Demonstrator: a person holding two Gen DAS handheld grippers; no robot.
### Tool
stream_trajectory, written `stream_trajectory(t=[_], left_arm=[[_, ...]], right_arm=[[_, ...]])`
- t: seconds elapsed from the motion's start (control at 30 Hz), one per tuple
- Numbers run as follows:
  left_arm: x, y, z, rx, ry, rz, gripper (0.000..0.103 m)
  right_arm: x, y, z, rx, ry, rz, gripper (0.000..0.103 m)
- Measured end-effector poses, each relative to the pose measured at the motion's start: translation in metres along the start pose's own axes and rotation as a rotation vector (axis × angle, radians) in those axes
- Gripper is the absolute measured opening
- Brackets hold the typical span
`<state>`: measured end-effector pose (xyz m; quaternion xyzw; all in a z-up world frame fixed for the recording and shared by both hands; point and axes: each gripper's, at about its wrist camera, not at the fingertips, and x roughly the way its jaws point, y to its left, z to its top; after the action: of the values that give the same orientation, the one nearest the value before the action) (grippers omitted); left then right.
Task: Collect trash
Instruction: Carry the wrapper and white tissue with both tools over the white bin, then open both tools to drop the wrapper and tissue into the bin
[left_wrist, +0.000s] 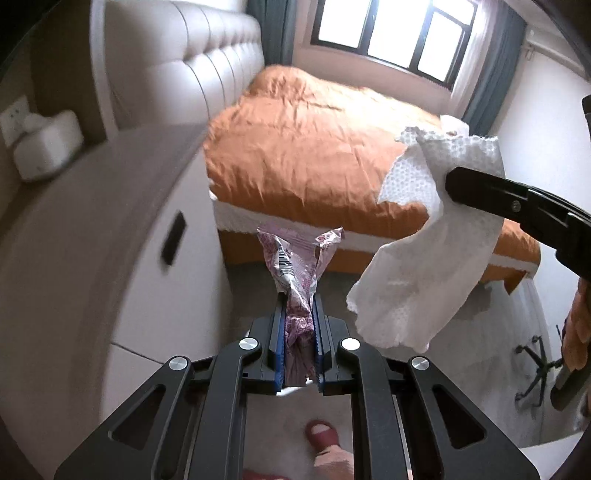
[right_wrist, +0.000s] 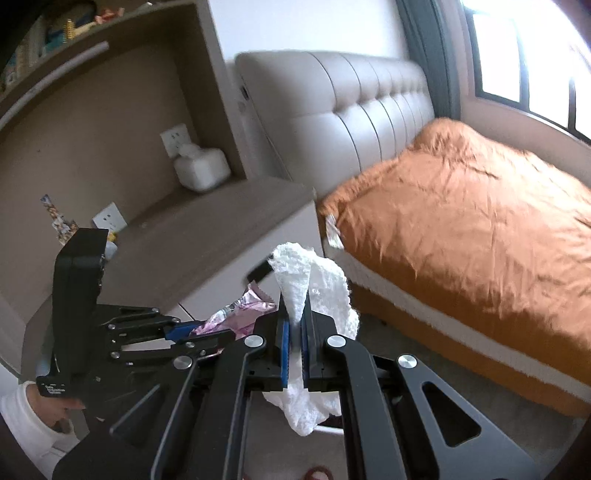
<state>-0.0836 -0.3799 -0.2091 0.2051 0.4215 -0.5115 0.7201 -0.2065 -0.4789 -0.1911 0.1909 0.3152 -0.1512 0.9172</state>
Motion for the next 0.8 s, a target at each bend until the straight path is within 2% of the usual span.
stream_trajectory(t=[0.2, 0.33, 0.8], left_arm=[[0.060, 0.001, -0.014, -0.040, 0.065, -0.056, 0.012], [0.108, 0.004, -0.027, -0.058, 0.113, -0.054, 0.012], [0.310, 0.026, -0.110, -0.129, 0.339, -0.034, 0.012]], right_arm=[[0.038, -0.025, -0.024, 0.023, 0.051, -0.016, 0.007], [0.073, -0.039, -0.042, 0.023, 0.092, -0.029, 0.007], [0.256, -0.097, -0.162, 0.036, 0.296, 0.012, 0.008]])
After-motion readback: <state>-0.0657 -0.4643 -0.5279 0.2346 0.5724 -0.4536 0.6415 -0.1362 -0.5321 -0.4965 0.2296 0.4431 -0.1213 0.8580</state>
